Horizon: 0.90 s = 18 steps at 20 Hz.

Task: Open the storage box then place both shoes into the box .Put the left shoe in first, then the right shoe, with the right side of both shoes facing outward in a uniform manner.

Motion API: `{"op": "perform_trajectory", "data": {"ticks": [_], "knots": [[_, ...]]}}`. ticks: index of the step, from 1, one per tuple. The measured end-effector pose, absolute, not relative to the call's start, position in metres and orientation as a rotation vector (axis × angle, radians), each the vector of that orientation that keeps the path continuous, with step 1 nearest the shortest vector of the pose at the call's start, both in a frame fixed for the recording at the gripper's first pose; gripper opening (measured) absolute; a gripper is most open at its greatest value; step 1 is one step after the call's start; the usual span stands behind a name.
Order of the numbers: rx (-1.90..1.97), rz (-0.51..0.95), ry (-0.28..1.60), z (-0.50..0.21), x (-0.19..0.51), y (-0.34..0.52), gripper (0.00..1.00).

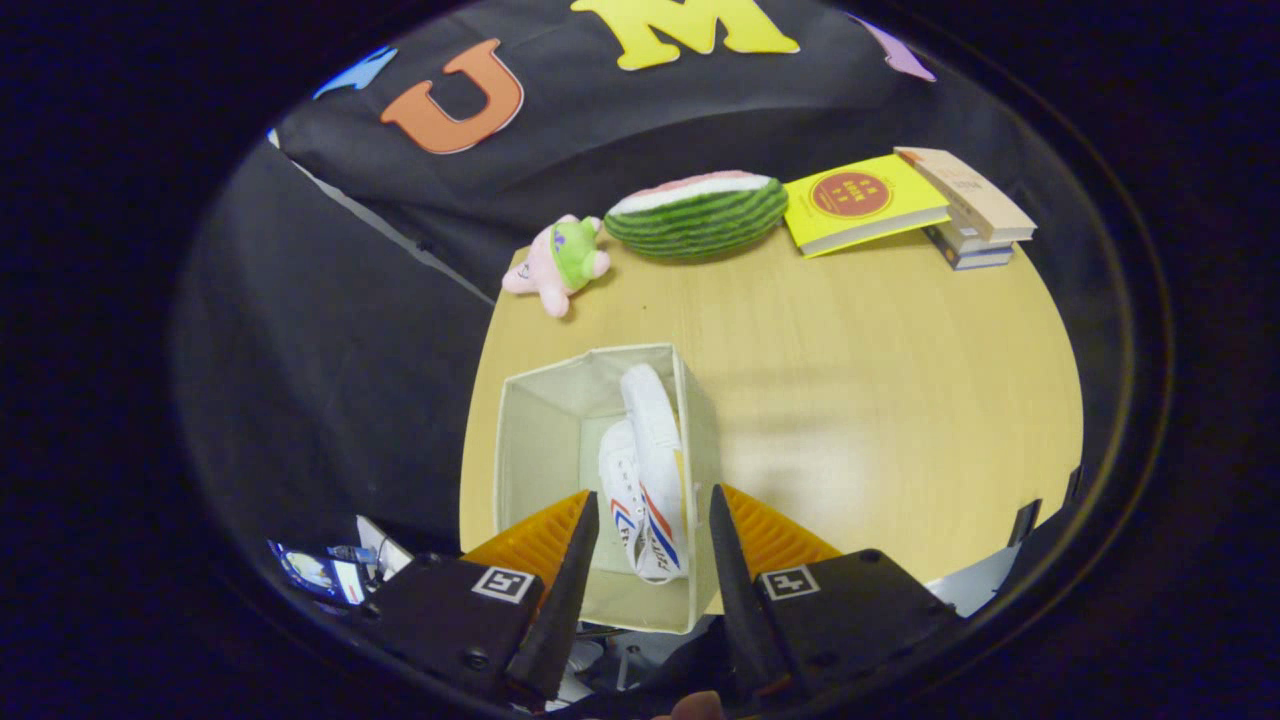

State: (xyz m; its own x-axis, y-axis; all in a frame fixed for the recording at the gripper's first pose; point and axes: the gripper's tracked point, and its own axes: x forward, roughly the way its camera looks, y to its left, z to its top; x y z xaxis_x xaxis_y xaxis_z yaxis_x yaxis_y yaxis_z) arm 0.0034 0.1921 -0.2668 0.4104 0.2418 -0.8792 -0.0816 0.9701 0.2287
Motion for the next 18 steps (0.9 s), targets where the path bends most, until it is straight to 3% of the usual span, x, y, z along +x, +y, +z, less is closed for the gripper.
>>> {"op": "perform_trajectory", "data": {"ticks": [7, 9, 13, 18], "knots": [[0.099, 0.072, 0.733, -0.175, 0.0, 0.144, 0.68], [0.051, 0.024, 0.611, -0.149, -0.008, 0.126, 0.82], [0.026, -0.064, 0.416, -0.111, -0.016, 0.104, 0.88], [0.043, -0.119, 0.313, -0.089, -0.031, 0.08, 0.9]]}}
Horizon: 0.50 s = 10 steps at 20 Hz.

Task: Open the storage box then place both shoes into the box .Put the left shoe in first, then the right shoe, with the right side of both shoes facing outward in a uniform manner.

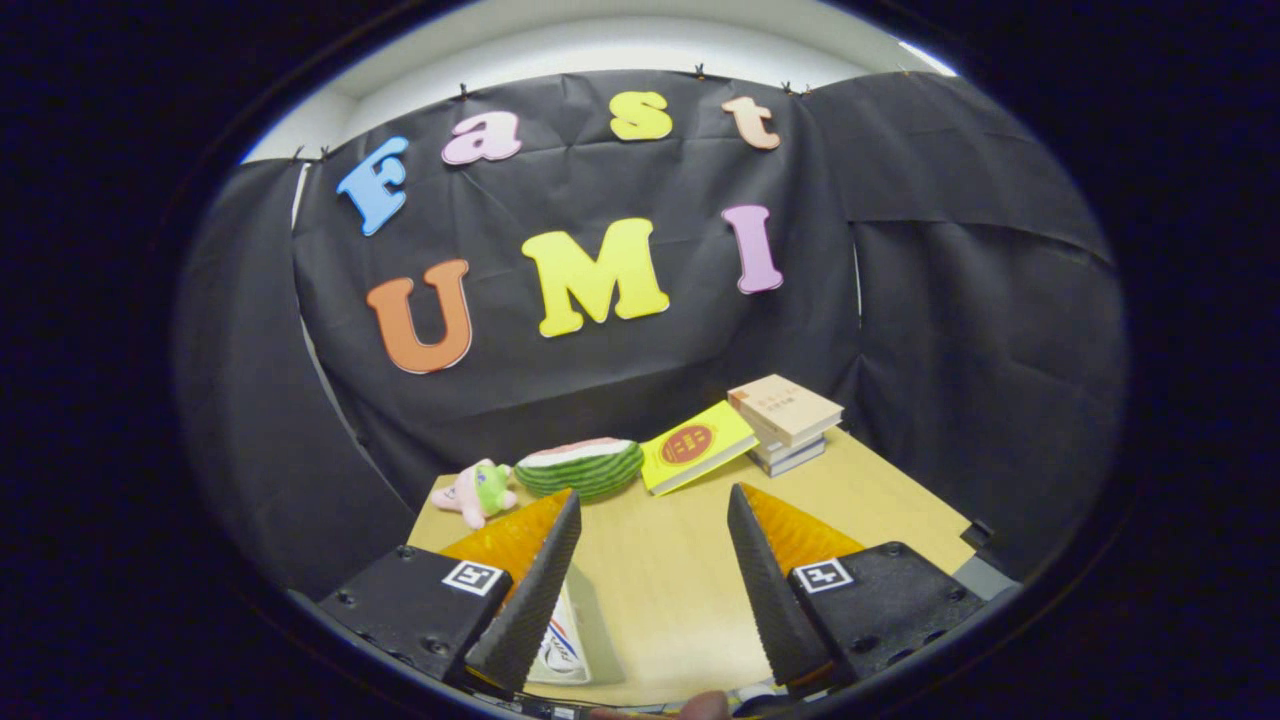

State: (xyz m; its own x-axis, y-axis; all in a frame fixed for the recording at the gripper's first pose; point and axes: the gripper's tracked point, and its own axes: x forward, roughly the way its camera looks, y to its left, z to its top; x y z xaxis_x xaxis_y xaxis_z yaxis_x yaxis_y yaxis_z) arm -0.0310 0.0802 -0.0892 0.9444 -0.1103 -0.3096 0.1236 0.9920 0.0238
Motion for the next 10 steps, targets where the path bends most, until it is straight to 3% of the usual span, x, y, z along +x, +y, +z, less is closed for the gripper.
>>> {"op": "perform_trajectory", "data": {"ticks": [10], "knots": [[-0.049, -0.101, 0.163, -0.043, -0.047, 0.062, 0.94]]}}
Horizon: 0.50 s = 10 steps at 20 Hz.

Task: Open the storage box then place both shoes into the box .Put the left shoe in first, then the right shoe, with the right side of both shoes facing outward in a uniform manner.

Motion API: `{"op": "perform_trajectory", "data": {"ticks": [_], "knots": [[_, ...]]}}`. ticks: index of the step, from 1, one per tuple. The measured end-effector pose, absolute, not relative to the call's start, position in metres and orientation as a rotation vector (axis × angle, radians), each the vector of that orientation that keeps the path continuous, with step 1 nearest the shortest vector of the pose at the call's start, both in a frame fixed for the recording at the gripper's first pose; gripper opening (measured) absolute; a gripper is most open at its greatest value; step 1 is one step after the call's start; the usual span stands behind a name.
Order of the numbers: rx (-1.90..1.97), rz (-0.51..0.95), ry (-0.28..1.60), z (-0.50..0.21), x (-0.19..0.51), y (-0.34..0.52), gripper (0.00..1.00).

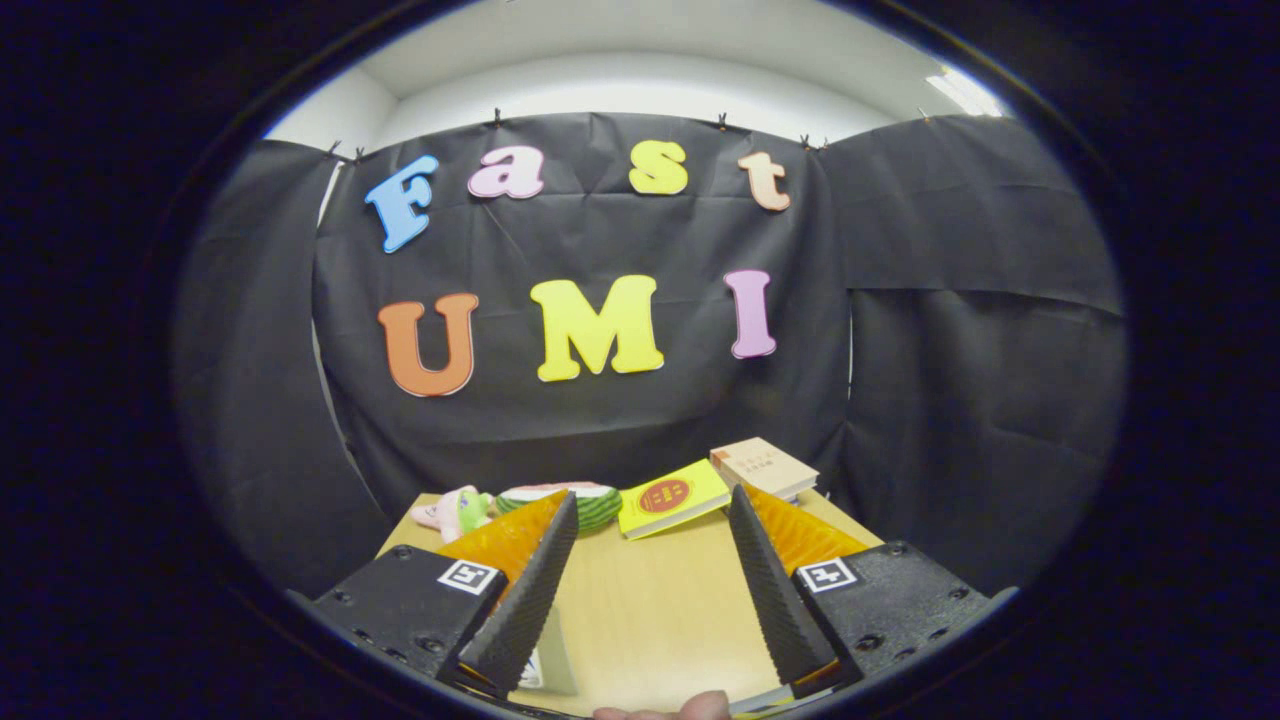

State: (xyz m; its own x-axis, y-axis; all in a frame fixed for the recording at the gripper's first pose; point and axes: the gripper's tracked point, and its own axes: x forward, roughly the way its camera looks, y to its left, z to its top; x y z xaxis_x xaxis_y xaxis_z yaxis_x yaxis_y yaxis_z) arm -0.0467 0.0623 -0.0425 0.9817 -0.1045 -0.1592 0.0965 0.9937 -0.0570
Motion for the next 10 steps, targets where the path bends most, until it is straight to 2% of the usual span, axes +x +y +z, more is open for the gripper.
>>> {"op": "perform_trajectory", "data": {"ticks": [10], "knots": [[-0.067, -0.07, 0.162, -0.044, -0.064, 0.075, 0.95]]}}
